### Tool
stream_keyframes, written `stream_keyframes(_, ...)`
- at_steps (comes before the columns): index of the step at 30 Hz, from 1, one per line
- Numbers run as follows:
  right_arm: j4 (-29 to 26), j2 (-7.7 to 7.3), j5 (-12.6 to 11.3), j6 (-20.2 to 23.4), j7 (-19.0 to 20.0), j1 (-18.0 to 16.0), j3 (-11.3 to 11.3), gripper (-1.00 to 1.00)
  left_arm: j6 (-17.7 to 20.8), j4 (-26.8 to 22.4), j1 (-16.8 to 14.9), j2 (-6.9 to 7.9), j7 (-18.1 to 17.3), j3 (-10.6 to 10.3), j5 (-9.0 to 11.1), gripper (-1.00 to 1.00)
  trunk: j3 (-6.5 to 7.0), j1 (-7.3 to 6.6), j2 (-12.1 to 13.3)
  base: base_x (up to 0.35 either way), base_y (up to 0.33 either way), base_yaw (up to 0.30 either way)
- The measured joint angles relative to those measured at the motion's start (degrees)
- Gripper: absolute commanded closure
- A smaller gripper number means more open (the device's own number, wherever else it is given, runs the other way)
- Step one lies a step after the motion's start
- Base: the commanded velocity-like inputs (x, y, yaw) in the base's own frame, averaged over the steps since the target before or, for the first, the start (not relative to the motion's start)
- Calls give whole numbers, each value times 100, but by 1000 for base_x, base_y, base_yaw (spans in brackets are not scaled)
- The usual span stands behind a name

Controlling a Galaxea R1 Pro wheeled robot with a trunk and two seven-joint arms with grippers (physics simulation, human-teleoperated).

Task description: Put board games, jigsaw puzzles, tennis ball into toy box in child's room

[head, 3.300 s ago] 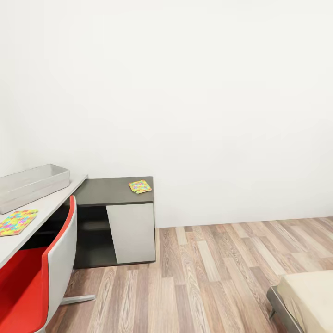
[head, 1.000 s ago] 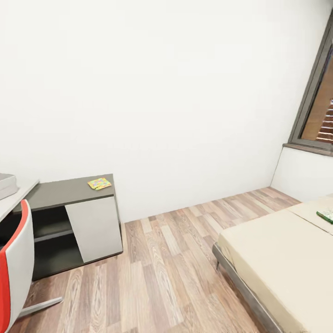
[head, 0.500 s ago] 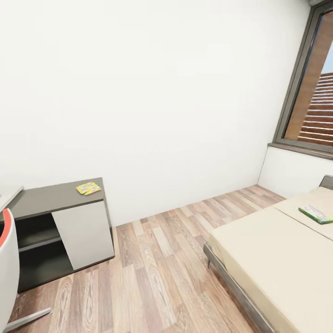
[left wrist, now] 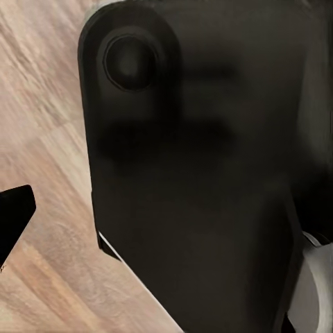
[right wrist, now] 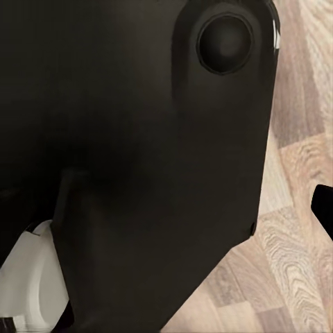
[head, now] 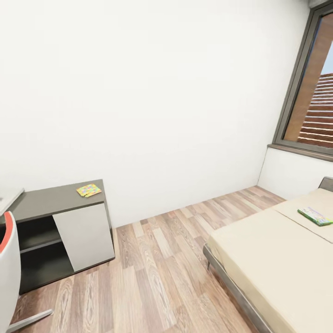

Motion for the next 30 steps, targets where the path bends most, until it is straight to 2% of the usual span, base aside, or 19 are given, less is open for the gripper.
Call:
stream_keyframes(9, 0, -2, 0, 0, 0, 0, -4, -100, -181, 0, 0, 37, 24, 0, -1, -100, 162, -198, 361, 0, 0, 0)
stream_keyframes(18, 0, 0, 3, 0, 0, 0, -5, -100, -244, -14, 0, 140, 35, 8, -1, -100, 323, -396, 722, 0, 0, 0)
stream_keyframes(30, 0, -85, 21, -3, 0, 0, 11, -100, -378, -150, 0, 237, 37, -3, -7, -100, 539, -659, 1204, 0, 0, 0)
